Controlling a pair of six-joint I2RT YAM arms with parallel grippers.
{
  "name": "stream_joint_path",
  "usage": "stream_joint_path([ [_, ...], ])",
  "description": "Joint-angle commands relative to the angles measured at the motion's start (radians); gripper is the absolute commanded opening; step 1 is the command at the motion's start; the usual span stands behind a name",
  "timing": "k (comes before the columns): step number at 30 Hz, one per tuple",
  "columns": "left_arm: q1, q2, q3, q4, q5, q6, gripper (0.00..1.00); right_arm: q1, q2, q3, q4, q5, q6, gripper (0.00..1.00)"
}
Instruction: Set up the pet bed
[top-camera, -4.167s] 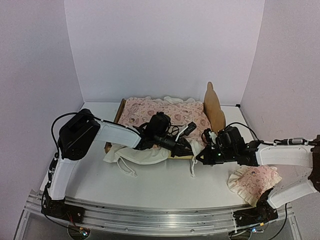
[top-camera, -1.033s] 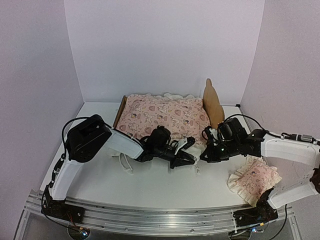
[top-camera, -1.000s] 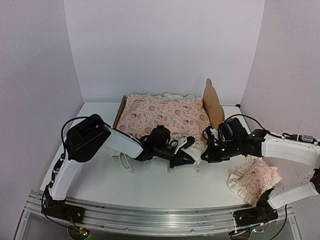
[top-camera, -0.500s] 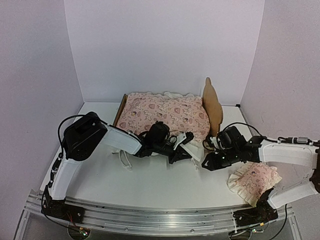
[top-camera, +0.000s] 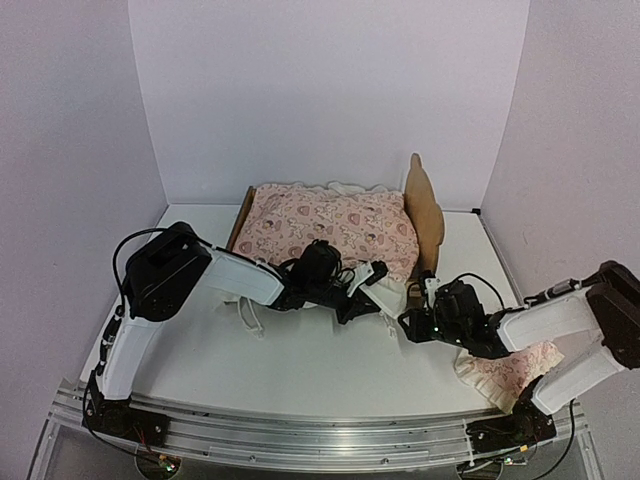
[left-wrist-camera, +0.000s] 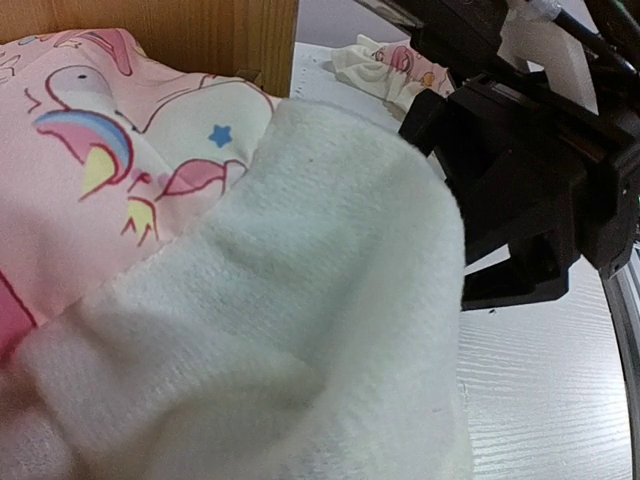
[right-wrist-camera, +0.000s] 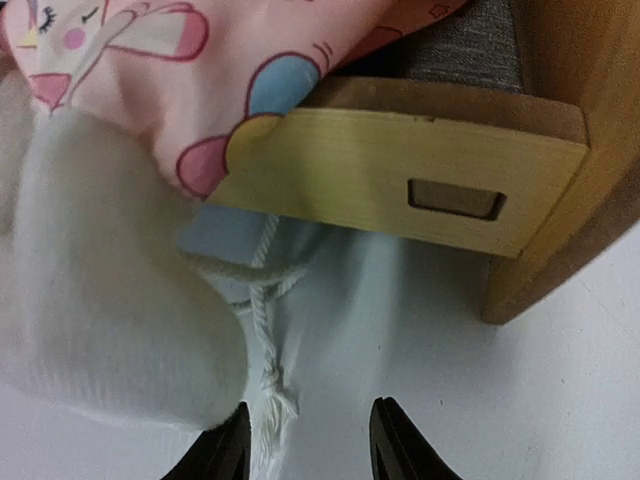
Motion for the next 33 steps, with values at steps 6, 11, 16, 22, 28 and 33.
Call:
stream_joint_path([
  [6, 0.028, -0.09, 0.045, -0.011, -0.069, 0.034, 0.0, 0.004, 0.163, 0.088, 0.314, 0.123, 0.002, 0.45],
  [11, 0.028, -0.084, 0.042, 0.002, -0.07, 0.041, 0.0, 0.004, 0.244, 0.135, 0.396, 0.114, -0.005, 0.47],
  [16, 0.027, -0.081, 0.029, 0.019, -0.083, 0.047, 0.0, 0.004, 0.28, 0.155, 0.414, 0.109, 0.017, 0.4],
  [22, 0.028, -0.071, 0.027, 0.043, -0.134, 0.074, 0.0, 0.004, 0.23, 0.121, 0.408, 0.099, 0.017, 0.02],
  [28, 0.028, -0.03, 0.063, 0.08, -0.137, 0.052, 0.0, 0.005, 0.11, 0.132, 0.176, -0.024, 0.006, 0.0],
  [33, 0.028, 0.008, 0.078, 0.147, -0.078, 0.021, 0.0, 0.004, 0.054, 0.171, -0.01, -0.144, -0.003, 0.0],
])
